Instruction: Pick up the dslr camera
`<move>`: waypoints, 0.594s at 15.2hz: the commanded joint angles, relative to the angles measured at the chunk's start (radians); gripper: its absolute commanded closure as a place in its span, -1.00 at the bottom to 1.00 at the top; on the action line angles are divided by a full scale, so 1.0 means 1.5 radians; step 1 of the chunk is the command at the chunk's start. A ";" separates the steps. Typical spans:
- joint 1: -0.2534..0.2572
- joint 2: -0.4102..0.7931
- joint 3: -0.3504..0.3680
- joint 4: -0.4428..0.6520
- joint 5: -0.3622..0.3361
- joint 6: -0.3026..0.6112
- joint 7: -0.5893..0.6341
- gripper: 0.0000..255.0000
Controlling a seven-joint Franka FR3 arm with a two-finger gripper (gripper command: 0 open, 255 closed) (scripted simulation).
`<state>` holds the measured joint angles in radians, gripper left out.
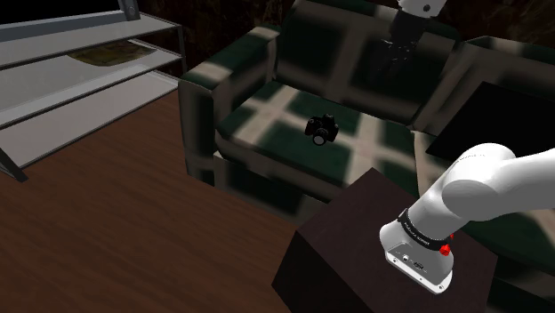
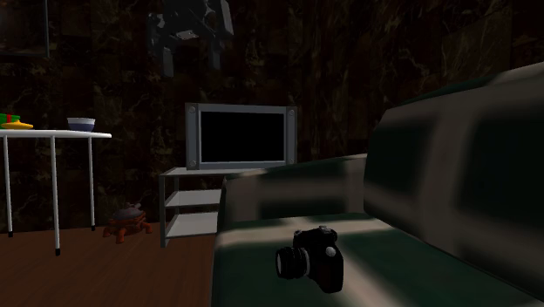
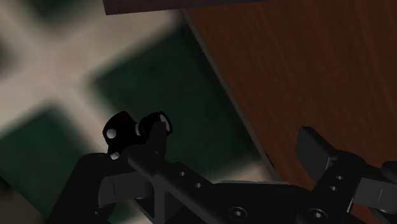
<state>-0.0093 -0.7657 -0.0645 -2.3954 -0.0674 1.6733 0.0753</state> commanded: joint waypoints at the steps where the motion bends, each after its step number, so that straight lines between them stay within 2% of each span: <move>1: 0.000 0.000 0.000 0.000 0.000 0.000 0.000 -1.00; 9: -0.039 0.167 -0.029 -0.009 0.028 0.157 0.086 -1.00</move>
<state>-0.0584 -0.5469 -0.0982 -2.4080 -0.0297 1.8779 0.1930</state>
